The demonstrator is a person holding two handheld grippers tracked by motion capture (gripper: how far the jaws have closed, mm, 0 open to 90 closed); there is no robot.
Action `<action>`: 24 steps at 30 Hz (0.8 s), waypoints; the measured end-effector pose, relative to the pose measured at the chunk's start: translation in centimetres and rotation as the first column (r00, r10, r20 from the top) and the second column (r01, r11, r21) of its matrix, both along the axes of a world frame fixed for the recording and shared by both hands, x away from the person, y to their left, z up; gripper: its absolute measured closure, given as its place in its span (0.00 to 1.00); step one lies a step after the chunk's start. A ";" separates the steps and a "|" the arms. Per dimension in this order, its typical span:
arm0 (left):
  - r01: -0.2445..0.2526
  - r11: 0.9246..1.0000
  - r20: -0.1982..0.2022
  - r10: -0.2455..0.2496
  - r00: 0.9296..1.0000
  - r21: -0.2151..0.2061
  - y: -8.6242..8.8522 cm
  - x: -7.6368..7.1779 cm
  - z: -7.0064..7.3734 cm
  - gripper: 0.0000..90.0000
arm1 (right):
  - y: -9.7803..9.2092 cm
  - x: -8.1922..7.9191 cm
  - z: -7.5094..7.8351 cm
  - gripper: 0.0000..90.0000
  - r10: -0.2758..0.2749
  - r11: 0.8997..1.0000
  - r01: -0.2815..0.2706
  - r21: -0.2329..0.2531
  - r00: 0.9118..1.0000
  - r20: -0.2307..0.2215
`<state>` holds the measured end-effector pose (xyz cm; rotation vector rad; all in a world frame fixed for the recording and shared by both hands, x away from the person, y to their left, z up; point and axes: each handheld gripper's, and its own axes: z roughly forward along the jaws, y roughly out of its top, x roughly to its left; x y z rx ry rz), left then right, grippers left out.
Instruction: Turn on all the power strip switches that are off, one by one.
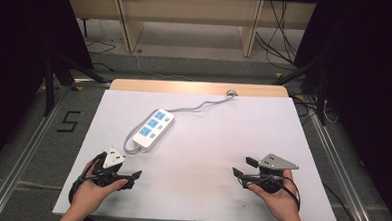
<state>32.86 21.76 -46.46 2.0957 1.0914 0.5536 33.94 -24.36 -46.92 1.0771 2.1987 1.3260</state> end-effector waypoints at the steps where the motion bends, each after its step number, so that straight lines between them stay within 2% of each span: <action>1: -0.004 1.000 0.000 0.004 1.000 0.008 0.1 0.1 0.0 0.31 | 0.0 0.0 0.0 0.39 0.000 1.000 0.000 0.001 1.000 0.000; 4: -0.026 1.000 -0.002 0.026 1.000 0.011 0.3 0.2 0.1 0.46 | -0.1 0.0 0.0 0.39 -0.002 1.000 0.002 0.001 1.000 -0.002; 5: -0.033 0.999 -0.007 0.033 0.999 0.012 0.4 0.2 0.1 0.46 | -0.1 0.0 0.0 0.39 -0.002 1.000 0.002 0.001 1.000 -0.002; 6: -0.035 0.999 -0.011 0.035 0.999 0.023 0.5 0.2 0.2 0.65 | -0.1 0.0 0.0 0.39 0.002 1.000 -0.002 0.006 1.000 -0.001; 7: -0.051 0.998 -0.017 0.052 0.999 0.033 0.7 0.2 0.3 0.76 | 0.0 -0.1 0.0 0.39 0.002 1.000 -0.002 0.005 1.000 -0.001; 10: -0.057 0.997 -0.019 0.058 0.998 0.044 0.8 0.1 0.6 0.98 | 0.2 -0.2 0.1 0.39 0.006 1.000 -0.006 0.004 1.000 -0.001; 14: -0.052 0.996 -0.017 0.054 0.998 0.075 0.8 0.3 1.2 0.99 | 0.3 -0.2 0.1 0.39 0.008 1.000 -0.008 -0.001 1.000 -0.002; 16: -0.056 0.996 -0.028 0.058 0.998 0.072 0.9 0.6 1.4 0.99 | 0.4 -0.2 0.2 0.39 0.008 1.000 -0.008 -0.003 1.000 -0.002; 17: -0.069 0.996 -0.032 0.071 0.997 0.055 1.0 0.9 1.7 0.99 | 0.4 -0.2 0.2 0.39 0.011 1.000 -0.011 0.000 1.000 0.003; 24: -0.057 0.997 -0.032 0.059 0.998 0.044 0.2 1.7 2.6 0.99 | 0.5 -0.2 0.1 0.39 0.015 1.000 -0.015 -0.001 1.000 0.000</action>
